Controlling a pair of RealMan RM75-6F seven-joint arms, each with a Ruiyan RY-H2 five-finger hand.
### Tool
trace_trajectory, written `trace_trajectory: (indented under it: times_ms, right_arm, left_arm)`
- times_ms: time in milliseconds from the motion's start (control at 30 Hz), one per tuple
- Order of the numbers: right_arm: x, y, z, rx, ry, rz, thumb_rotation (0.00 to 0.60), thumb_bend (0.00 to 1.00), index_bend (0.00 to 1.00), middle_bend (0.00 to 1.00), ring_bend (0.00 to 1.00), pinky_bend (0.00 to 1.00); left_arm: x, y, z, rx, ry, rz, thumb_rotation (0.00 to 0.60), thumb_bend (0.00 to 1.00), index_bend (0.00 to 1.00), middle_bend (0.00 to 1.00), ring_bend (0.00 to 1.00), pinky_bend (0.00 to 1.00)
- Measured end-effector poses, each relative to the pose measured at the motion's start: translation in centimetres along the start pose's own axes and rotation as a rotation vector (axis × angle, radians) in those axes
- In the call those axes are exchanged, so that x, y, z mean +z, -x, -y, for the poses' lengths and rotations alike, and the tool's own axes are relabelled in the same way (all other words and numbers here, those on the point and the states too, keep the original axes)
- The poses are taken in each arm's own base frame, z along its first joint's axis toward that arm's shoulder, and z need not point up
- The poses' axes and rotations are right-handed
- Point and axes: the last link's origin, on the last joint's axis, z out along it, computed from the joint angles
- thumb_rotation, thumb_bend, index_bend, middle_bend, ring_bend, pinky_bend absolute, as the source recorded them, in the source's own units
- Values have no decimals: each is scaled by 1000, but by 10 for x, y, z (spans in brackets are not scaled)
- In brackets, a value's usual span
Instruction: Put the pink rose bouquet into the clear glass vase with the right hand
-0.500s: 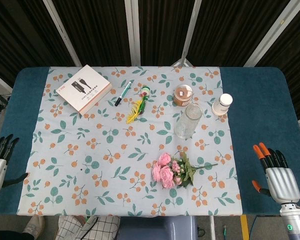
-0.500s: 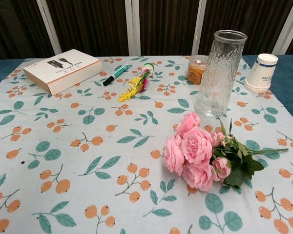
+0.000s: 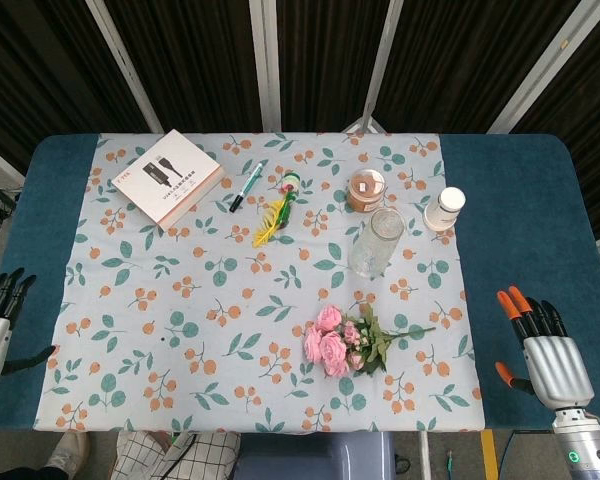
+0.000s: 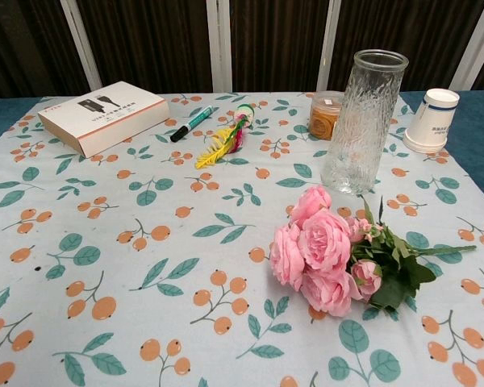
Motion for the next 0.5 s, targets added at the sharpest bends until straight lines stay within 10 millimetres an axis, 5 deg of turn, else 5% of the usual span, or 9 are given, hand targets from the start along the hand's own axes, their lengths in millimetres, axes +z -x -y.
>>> trace_trajectory:
  times_ms: [500]
  right_arm:
    - [11, 32, 75, 141, -200, 155, 600, 288, 0, 60, 53, 39]
  left_arm:
    - [-2, 0, 0, -32, 1, 15, 600, 0, 0, 0, 0, 0]
